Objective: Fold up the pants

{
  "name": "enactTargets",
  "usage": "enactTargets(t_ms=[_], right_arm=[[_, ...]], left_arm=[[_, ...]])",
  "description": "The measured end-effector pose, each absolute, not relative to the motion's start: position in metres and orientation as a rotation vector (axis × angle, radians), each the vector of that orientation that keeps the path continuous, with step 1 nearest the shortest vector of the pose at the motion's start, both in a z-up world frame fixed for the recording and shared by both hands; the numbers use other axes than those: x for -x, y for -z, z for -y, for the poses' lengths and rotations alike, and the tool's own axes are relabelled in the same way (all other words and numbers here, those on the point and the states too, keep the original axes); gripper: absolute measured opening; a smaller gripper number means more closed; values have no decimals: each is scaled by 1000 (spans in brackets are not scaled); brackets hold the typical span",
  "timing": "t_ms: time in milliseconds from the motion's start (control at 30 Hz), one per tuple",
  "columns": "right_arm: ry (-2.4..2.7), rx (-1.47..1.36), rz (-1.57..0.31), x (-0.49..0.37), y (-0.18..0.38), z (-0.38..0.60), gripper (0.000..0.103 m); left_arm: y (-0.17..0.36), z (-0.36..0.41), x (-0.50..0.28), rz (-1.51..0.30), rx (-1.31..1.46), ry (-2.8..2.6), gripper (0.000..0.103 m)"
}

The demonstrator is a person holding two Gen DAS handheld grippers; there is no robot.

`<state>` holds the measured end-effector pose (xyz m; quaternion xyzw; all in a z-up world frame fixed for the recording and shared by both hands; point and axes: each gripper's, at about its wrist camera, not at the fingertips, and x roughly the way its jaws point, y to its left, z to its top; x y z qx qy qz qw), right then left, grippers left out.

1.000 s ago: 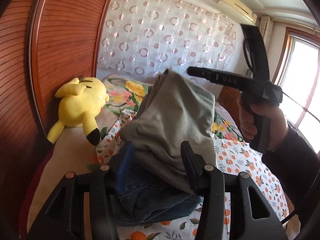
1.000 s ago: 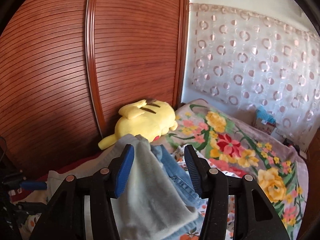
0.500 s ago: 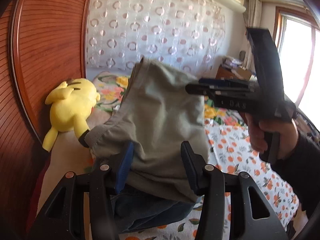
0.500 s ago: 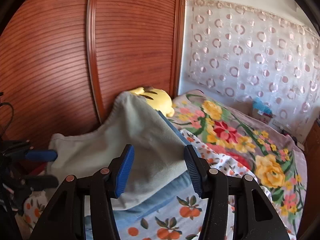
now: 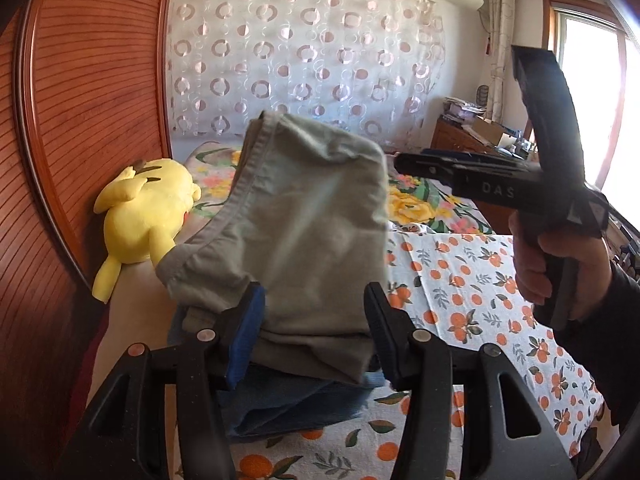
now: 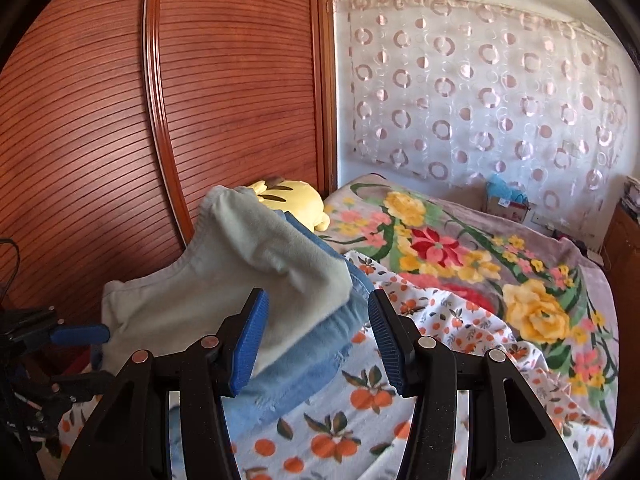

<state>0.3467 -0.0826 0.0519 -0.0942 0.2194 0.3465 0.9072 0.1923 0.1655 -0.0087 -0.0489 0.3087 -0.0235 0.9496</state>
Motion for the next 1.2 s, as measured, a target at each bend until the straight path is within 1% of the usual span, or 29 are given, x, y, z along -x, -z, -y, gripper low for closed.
enactTargets(t_ms=[133,200,267,333,467,500,533,600,667,1033,1200], right_arm=[[-682,165,-454,-312,-42,109,54],[-665,157,-451,-294,-40,121,54],[-650,144,-452,-276,-39,134,54],[-626,135,-457,-260,-40,146,54],[-574,124,-459,-232,-42,165,54],[-563,118,-459,-225,-42,171,54],[-555,114,-460,-219,-43,172,54],[-532,106,-460,-207,-43,181,61],[-512,103,-457,-195,-43,187,62],[-392,84,-457,-140,-49,202,65],[-342,77,-421,-107,-56,203,65]], left_arm=[[1,-148,-183,-603,82,77,73],[-2,-139,-179,-591,75,89,77],[-5,-130,-176,-580,67,104,78],[-8,-120,-173,-572,56,108,81],[-10,-104,-168,-562,39,110,82],[-11,-100,-166,-557,36,111,89],[-12,-96,-165,-553,35,117,90],[-13,-88,-163,-554,31,134,90],[-13,-82,-160,-552,28,140,90],[-19,-49,-138,-524,-3,138,91],[-27,-40,-124,-504,17,150,91]])
